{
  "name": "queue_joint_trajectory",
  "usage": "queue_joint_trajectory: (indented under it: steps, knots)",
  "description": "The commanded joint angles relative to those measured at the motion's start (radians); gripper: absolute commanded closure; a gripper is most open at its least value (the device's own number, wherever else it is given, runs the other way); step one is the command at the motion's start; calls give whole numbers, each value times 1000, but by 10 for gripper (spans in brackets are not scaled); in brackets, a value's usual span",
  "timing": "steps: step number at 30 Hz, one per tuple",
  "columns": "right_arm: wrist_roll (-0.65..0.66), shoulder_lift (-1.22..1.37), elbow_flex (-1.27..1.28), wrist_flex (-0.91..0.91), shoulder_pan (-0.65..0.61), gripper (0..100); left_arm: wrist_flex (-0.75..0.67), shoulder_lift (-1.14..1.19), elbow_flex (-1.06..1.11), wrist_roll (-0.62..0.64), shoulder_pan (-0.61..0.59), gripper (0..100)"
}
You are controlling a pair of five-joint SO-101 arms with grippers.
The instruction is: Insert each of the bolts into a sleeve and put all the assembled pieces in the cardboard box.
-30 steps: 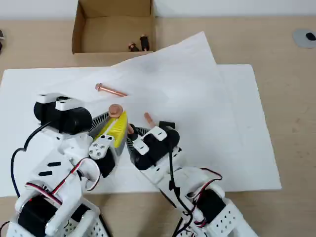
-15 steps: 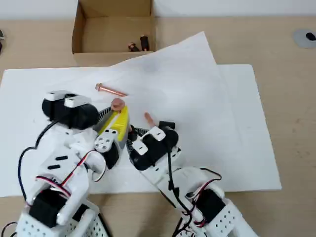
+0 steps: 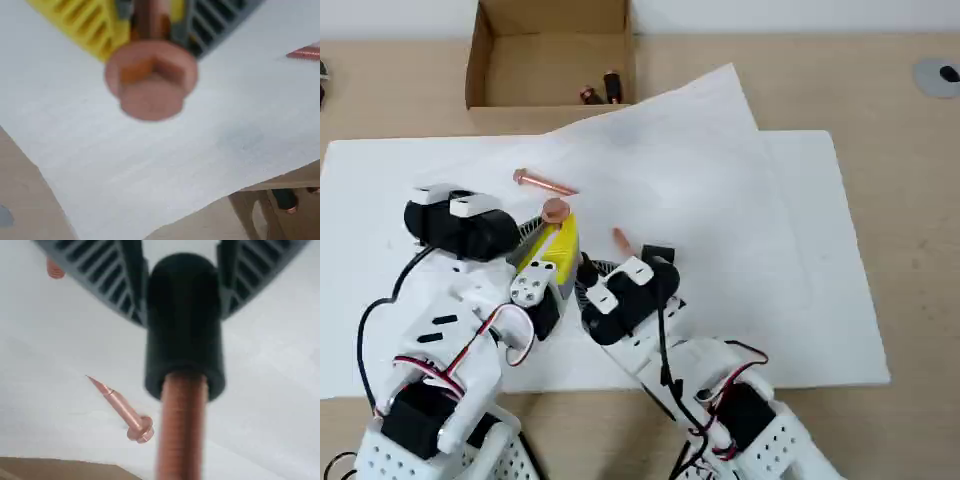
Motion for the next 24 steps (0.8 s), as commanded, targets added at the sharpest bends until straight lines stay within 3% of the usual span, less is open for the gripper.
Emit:
queue_joint_trajectory:
  steps: [1, 11, 16, 24]
  knots:
    - [3, -12, -61, -23, -5, 989, -3, 1, -5, -9, -15, 992]
    - [3, -12, -59, -23, -5, 989, 2, -1, 9, -3, 0, 988]
    - [6, -12, -59, -23, -4, 989, 107, -2, -21, 137, -6, 848]
    - [6, -10, -58, -23, -4, 989, 153, -2, -48, 147, -6, 840]
